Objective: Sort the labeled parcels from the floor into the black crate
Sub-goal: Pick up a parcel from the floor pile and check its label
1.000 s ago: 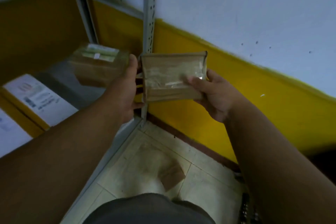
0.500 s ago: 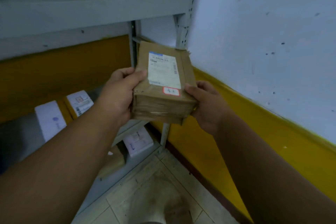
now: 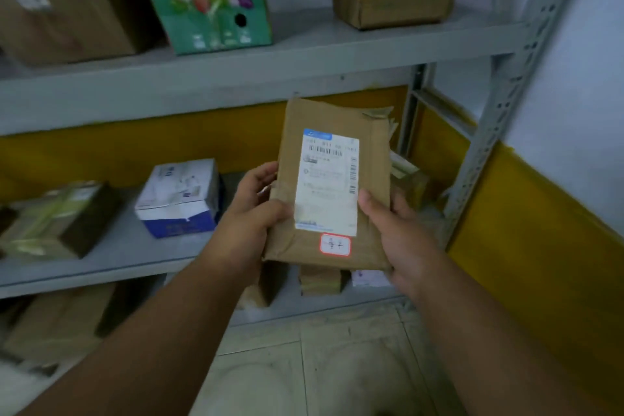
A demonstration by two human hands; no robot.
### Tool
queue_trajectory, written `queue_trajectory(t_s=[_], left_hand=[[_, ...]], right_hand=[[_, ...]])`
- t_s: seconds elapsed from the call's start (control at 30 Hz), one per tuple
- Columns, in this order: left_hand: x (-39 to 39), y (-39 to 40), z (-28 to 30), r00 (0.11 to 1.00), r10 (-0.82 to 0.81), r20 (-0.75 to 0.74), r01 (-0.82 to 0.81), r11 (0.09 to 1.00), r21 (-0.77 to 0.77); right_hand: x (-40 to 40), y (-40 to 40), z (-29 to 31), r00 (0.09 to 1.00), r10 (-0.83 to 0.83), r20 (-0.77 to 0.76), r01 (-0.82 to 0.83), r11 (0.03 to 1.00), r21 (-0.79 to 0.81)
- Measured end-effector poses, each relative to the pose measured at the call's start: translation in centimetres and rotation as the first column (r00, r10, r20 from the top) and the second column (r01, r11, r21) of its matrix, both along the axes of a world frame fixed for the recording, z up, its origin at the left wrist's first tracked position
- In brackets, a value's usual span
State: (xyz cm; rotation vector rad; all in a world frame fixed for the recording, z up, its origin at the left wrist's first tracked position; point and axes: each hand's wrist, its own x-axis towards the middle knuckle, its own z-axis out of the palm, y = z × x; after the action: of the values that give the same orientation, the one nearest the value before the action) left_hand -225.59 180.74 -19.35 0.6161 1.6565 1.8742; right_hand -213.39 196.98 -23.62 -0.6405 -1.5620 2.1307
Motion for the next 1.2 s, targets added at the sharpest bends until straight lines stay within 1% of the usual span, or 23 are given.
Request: queue_trajectory(t_s=[0.1, 0.17, 0.27, 0.33, 0.43, 0.5, 0.6, 0.7, 0.77, 0.83, 0.87, 0.9, 0.93, 1.0, 1.07, 1.1, 1.2], left_hand=[[0.2, -3.8, 0.7, 0.999, 0.045, -0.004, -0.045, 0.999, -0.006], [0.3, -6.6, 0.9, 0.994, 0.103, 0.023, -0.103, 0.995, -0.016], [0.2, -12.1, 1.4, 0.979, 0.196, 0.057, -0.198, 0.980, 0.019], [0.3, -16.9, 1.7, 0.961, 0.274, 0.032, -0.275, 0.960, 0.043], [1.1, -24.7, 1.8, 0.905, 0.425, -0.025, -0.424, 0.905, 0.030], [2.2, -31.3, 1.3, 0.849, 0.522, -0.082, -0.523, 0.852, 0.015], [4.5, -40.9, 0.9, 0.754, 0.622, -0.210, -0.636, 0.771, -0.001], [6.7, -50.7, 0.6, 0.645, 0.688, -0.333, -0.747, 0.659, -0.087], [8.5, -57.3, 0.5, 0.530, 0.722, -0.444, -0.839, 0.523, -0.152], [10.4, -63.4, 0.4, 0.404, 0.693, -0.597, -0.912, 0.359, -0.200], [11.3, -66.2, 0.5, 0.357, 0.677, -0.643, -0.933, 0.287, -0.217], [12.1, -68.8, 0.5, 0.330, 0.681, -0.654, -0.944, 0.236, -0.231], [12.8, -71.1, 0.6, 0.318, 0.696, -0.644, -0.948, 0.206, -0.244], [13.7, -75.1, 0.8, 0.313, 0.717, -0.623, -0.947, 0.187, -0.261], [13.9, -78.2, 0.9, 0.309, 0.741, -0.596, -0.949, 0.196, -0.247], [13.6, -79.4, 0.7, 0.294, 0.760, -0.580, -0.953, 0.190, -0.234], [11.3, -82.1, -1.0, 0.205, 0.836, -0.510, -0.974, 0.121, -0.192]], right_hand=[[-0.6, -3.1, 1.0, 0.998, 0.050, -0.032, -0.048, 0.996, 0.078], [-1.2, -5.3, 1.8, 0.994, 0.086, -0.061, -0.076, 0.986, 0.148], [-2.8, -10.2, 3.2, 0.980, 0.185, -0.068, -0.163, 0.955, 0.247], [-4.2, -14.6, 3.8, 0.963, 0.258, -0.072, -0.227, 0.928, 0.297], [-6.0, -22.0, 3.7, 0.926, 0.360, -0.111, -0.300, 0.882, 0.364], [-6.8, -28.6, 3.3, 0.895, 0.429, -0.120, -0.344, 0.837, 0.426], [-7.1, -38.8, 2.7, 0.874, 0.479, -0.078, -0.375, 0.769, 0.517], [-7.1, -48.9, 1.8, 0.843, 0.534, -0.062, -0.398, 0.698, 0.595], [-6.6, -55.7, 1.3, 0.807, 0.584, -0.089, -0.426, 0.679, 0.597], [-6.2, -62.0, 0.7, 0.774, 0.624, -0.112, -0.452, 0.667, 0.592], [-5.9, -65.0, 0.5, 0.761, 0.638, -0.116, -0.457, 0.656, 0.601], [-5.7, -67.7, 0.5, 0.751, 0.650, -0.120, -0.459, 0.643, 0.613], [-5.5, -70.1, 0.5, 0.741, 0.660, -0.120, -0.462, 0.632, 0.622], [-5.7, -74.2, 0.8, 0.724, 0.681, -0.107, -0.472, 0.603, 0.643], [-6.6, -77.1, 1.2, 0.719, 0.690, -0.086, -0.465, 0.570, 0.678], [-7.2, -78.3, 1.3, 0.722, 0.688, -0.080, -0.450, 0.553, 0.701], [-9.8, -80.9, 0.8, 0.731, 0.679, -0.069, -0.394, 0.502, 0.769]])
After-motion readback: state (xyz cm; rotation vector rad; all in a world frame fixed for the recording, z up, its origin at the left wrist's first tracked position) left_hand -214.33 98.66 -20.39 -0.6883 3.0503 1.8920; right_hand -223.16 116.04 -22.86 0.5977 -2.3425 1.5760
